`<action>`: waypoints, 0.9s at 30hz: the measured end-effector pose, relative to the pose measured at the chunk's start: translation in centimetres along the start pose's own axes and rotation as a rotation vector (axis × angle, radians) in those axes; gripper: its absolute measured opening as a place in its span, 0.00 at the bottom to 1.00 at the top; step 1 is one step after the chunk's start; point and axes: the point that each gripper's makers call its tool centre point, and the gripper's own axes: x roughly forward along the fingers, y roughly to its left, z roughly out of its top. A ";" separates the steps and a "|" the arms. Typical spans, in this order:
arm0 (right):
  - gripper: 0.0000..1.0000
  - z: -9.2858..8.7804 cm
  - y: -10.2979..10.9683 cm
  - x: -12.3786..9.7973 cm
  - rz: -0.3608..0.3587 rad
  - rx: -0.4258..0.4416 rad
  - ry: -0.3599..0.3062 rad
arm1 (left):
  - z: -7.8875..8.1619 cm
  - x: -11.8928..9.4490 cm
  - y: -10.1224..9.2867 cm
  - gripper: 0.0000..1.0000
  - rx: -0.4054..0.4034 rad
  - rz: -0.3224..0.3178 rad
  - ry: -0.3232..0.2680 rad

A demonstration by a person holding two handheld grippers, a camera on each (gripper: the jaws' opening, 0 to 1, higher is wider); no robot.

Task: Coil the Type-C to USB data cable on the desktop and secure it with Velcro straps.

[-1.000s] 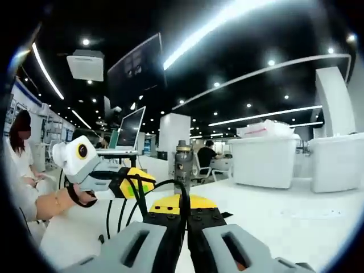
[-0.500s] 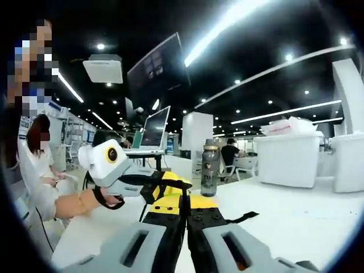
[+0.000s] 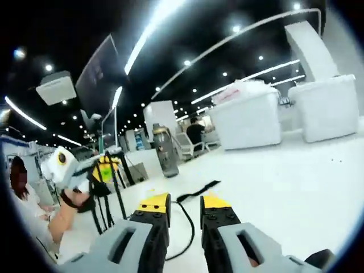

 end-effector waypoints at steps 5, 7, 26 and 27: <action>0.24 -3.7 0.5 1.6 0.014 0.045 0.115 | 0.7 -0.2 0.4 0.05 0.000 0.012 -0.025; 0.24 -4.6 0.7 2.3 0.010 0.045 0.150 | 1.0 -0.3 0.2 0.05 0.000 0.005 -0.037; 0.01 6.7 7.1 -3.1 0.154 -0.240 -0.286 | 0.3 0.0 0.8 0.05 -0.028 0.030 -0.024; 0.01 6.8 7.9 -3.3 0.187 -0.261 -0.290 | 0.3 0.0 0.9 0.05 -0.030 0.033 -0.029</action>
